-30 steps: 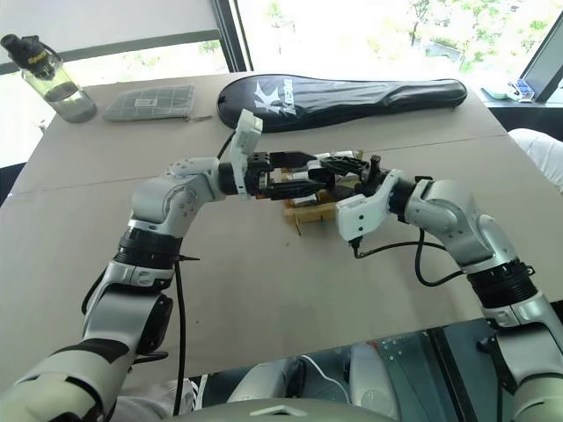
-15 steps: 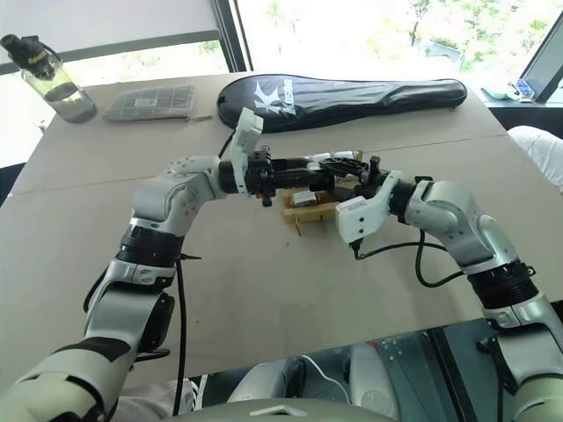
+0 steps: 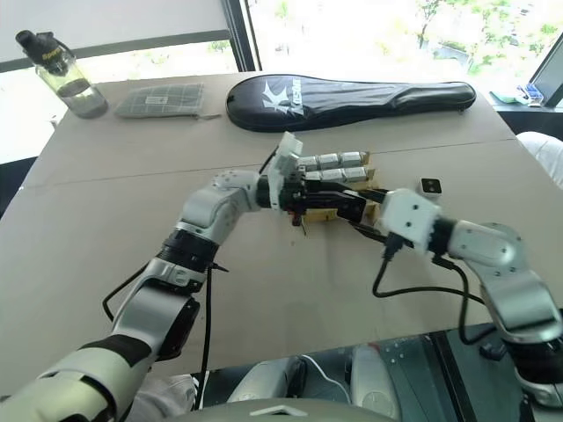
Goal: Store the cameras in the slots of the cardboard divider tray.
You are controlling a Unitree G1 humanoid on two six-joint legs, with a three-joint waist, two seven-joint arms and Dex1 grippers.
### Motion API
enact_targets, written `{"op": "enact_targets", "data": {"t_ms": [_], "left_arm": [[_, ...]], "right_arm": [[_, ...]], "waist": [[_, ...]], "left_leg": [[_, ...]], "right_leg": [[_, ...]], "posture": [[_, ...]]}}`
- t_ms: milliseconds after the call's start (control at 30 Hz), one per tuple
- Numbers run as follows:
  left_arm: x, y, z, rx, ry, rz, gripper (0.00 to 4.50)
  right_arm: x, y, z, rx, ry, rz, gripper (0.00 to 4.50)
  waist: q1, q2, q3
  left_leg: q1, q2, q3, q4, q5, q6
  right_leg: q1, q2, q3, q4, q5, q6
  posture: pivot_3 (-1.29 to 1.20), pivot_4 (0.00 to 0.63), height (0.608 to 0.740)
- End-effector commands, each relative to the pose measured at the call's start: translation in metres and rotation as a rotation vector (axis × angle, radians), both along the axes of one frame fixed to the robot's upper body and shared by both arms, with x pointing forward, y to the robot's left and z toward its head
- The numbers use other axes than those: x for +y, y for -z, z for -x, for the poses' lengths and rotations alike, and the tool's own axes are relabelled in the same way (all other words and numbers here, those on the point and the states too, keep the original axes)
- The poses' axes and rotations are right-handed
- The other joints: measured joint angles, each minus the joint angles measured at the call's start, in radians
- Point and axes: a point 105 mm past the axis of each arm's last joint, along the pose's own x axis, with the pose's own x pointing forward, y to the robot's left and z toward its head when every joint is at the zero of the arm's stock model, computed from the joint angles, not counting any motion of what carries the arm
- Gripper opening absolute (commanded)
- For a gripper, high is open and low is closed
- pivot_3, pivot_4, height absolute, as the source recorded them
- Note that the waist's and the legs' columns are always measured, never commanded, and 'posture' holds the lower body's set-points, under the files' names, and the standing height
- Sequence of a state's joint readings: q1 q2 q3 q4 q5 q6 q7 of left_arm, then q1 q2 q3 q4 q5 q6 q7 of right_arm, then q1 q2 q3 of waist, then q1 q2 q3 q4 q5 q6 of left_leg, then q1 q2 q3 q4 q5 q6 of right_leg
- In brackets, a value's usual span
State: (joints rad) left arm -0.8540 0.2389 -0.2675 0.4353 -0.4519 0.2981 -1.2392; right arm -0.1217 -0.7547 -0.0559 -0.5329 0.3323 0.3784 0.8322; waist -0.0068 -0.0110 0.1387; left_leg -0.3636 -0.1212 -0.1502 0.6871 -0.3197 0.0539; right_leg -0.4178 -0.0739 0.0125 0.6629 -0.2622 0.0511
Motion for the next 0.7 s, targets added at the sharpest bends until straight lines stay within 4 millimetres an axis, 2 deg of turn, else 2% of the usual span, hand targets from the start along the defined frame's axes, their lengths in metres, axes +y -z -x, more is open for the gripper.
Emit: {"op": "enact_targets", "data": {"t_ms": [33,100,267,333,433,533,667,700], "left_arm": [[0.048,-0.012,-0.033,-0.116,-0.210,0.001,0.74],[0.047,-0.015,-0.035,-0.114,-0.204,0.015,0.74],[0.048,-0.019,-0.035,-0.108,-0.194,0.026,0.74],[0.049,-0.018,-0.036,-0.106,-0.201,0.020,0.74],[0.053,-0.023,-0.035,-0.018,-0.190,0.051,0.74],[0.057,-0.022,-0.029,0.051,-0.144,0.050,0.74],[0.060,-0.026,-0.015,0.089,-0.051,0.050,0.74],[0.060,-0.027,-0.012,0.080,-0.038,0.046,0.99]], "right_arm": [[-0.044,-0.012,-0.007,-0.008,0.175,-0.039,1.88],[-0.040,-0.017,-0.011,-0.069,0.175,-0.015,1.88],[-0.024,-0.027,-0.021,-0.241,0.116,0.103,1.88],[-0.021,-0.027,-0.023,-0.284,0.094,0.150,1.88],[-0.013,-0.026,-0.028,-0.453,0.022,0.302,1.88],[-0.011,-0.017,-0.032,-0.568,-0.055,0.432,1.88],[-0.006,-0.013,-0.036,-0.659,-0.117,0.489,1.88],[-0.003,-0.013,-0.038,-0.684,-0.133,0.495,1.88]], "waist": [[-0.008,-0.002,-0.001],[-0.018,-0.001,-0.001],[0.002,-0.002,-0.001],[0.001,-0.002,-0.001],[-0.004,-0.002,-0.001],[-0.008,-0.002,-0.001],[-0.010,-0.002,-0.001],[-0.011,-0.002,-0.001]], "left_leg": [[0.001,0.000,0.000,0.000,0.000,0.000],[0.004,0.000,0.004,-0.003,0.000,0.000],[0.001,-0.001,0.000,0.000,0.000,0.000],[0.000,-0.001,0.000,0.000,0.000,0.000],[0.000,-0.001,0.000,0.000,0.000,0.000],[0.000,-0.002,0.000,0.000,0.000,0.000],[0.001,-0.002,0.000,0.001,0.000,0.000],[0.001,-0.002,0.000,0.001,0.000,0.000]], "right_leg": [[0.001,0.000,0.000,0.000,0.000,0.000],[0.000,0.001,0.006,0.002,0.000,0.000],[0.000,0.000,0.002,0.000,0.001,0.001],[0.000,0.000,0.001,-0.001,0.001,0.001],[-0.001,0.000,0.002,0.000,0.001,0.001],[-0.002,0.000,0.002,0.001,0.001,0.001],[-0.002,0.001,0.001,0.001,0.001,0.001],[-0.002,0.001,0.001,0.001,0.001,0.001]], "posture": [[0.00,0.150,0.740],[0.00,0.150,0.740],[0.00,0.150,0.740],[0.00,0.150,0.740],[0.00,0.150,0.740],[0.00,0.150,0.740],[0.00,0.150,0.740],[0.00,0.150,0.740]]}}
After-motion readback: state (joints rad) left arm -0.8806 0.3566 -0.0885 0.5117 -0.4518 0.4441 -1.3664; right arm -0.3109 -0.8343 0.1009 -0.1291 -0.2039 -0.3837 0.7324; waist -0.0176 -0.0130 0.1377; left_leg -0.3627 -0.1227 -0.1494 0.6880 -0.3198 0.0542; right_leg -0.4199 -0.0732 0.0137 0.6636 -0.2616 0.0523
